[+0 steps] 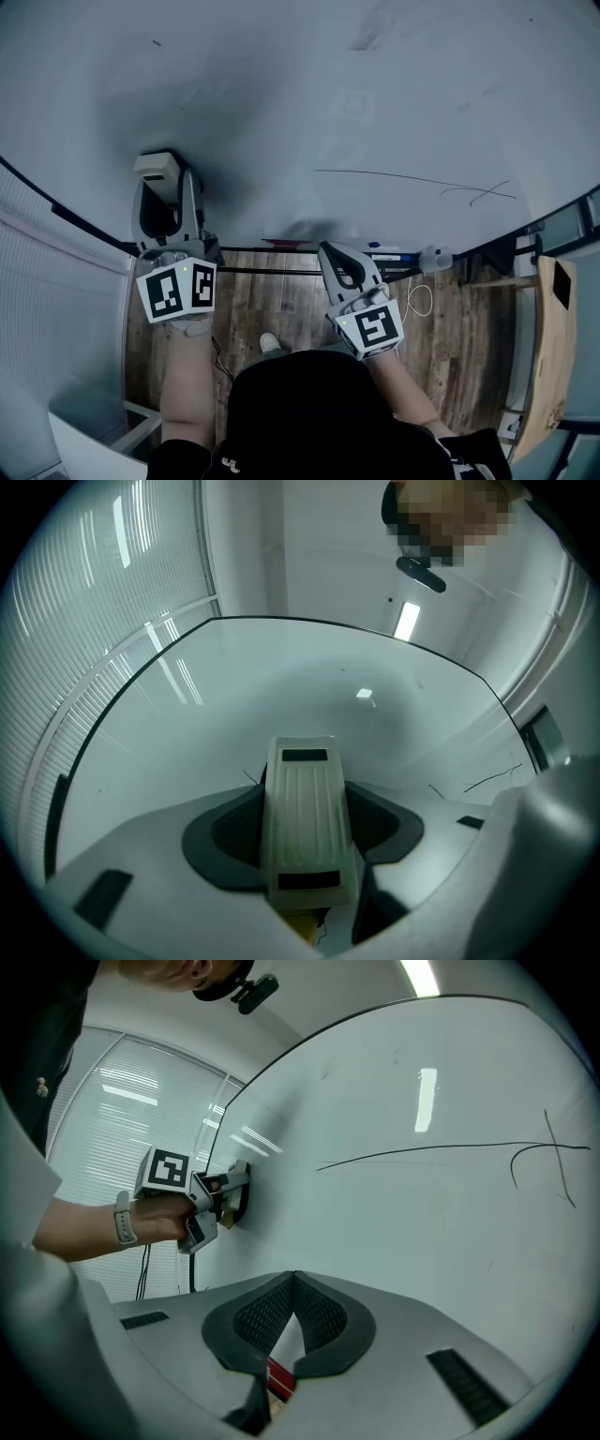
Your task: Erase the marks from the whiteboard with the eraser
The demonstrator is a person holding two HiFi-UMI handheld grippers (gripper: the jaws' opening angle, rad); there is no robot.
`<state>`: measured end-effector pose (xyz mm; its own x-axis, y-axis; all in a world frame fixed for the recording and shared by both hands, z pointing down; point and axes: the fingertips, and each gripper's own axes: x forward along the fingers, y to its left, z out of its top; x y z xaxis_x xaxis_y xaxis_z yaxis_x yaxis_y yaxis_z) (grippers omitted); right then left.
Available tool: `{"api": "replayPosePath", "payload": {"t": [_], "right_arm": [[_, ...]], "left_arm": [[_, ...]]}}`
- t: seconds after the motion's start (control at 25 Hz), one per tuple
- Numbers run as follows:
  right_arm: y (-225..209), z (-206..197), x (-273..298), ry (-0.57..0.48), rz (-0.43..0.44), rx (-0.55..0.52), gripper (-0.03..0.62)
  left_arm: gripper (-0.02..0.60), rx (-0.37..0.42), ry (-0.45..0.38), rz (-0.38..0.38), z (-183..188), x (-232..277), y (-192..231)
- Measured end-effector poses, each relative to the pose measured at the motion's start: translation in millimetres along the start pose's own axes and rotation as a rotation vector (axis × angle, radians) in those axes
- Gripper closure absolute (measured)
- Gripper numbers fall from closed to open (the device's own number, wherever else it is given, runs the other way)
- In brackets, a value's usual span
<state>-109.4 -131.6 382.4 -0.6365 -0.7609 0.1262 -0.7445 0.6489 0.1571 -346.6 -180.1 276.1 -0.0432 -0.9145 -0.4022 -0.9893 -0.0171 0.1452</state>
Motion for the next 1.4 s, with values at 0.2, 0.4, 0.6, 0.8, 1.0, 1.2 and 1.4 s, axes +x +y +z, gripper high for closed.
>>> {"api": "replayPosePath", "payload": {"t": [0.2,0.4,0.6,0.8,1.0,1.2,1.4], "right_arm": [[-24,-3,-18,-0.003,0.004,-0.001,0.567],[-56,-7,-38,-0.004,0.009,0.005,0.568],[-82,-4,-54,-0.019,0.016,0.006,0.567],[-108,-14,-71,-0.01,0.023,0.017,0.568],[-131,-19,-86,-0.019,0.028,0.019,0.567],[-157,-27,-107,-0.017,0.006,0.026,0.568],[-181,-33,-126,-0.024,-0.004,0.024,0.568]], "left_arm": [[0.324,0.011,0.003,0.004,-3,0,-36],[0.325,-0.005,0.003,0.037,-5,0,-65],[0.327,-0.019,-0.004,0.056,-2,-2,-88],[0.327,0.003,-0.008,0.022,-6,-2,-135],[0.327,0.076,-0.008,-0.021,-16,-2,-187],[0.327,0.099,-0.012,-0.011,-20,-2,-218],[0.327,0.151,-0.017,-0.052,-21,-2,-264]]}}
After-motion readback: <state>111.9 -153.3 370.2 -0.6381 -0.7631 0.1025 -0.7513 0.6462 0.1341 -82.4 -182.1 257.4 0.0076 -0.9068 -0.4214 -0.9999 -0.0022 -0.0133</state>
